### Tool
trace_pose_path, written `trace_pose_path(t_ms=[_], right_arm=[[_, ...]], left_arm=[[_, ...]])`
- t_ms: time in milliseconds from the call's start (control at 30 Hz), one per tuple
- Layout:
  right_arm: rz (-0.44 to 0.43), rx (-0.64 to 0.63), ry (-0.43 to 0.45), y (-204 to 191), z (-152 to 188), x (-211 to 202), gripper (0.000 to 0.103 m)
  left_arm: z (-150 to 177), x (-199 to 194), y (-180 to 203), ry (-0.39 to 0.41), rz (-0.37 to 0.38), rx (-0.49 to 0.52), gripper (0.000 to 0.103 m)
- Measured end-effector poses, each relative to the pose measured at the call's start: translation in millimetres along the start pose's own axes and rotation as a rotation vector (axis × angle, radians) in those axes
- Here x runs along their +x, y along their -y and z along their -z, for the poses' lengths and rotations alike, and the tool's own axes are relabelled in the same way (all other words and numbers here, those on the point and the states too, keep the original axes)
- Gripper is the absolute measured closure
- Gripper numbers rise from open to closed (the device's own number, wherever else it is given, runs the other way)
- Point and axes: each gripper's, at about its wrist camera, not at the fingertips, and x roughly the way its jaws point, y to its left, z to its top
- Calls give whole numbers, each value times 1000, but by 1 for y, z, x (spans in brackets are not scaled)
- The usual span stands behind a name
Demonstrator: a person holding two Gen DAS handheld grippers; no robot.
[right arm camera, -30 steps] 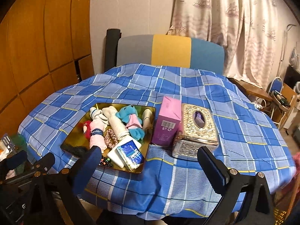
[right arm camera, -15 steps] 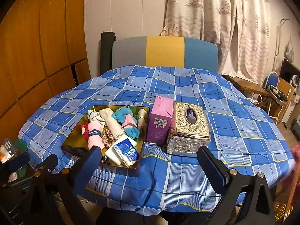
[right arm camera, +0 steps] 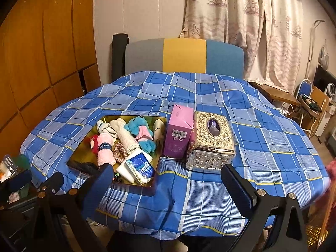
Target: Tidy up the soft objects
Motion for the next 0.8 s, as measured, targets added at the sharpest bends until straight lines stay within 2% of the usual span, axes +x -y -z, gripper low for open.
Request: trace_pose_path(t_ms=[800], right_arm=[[-1, 7, -18, 2, -1, 5, 0]], left_arm=[[0, 0, 2, 6, -15, 17, 27]])
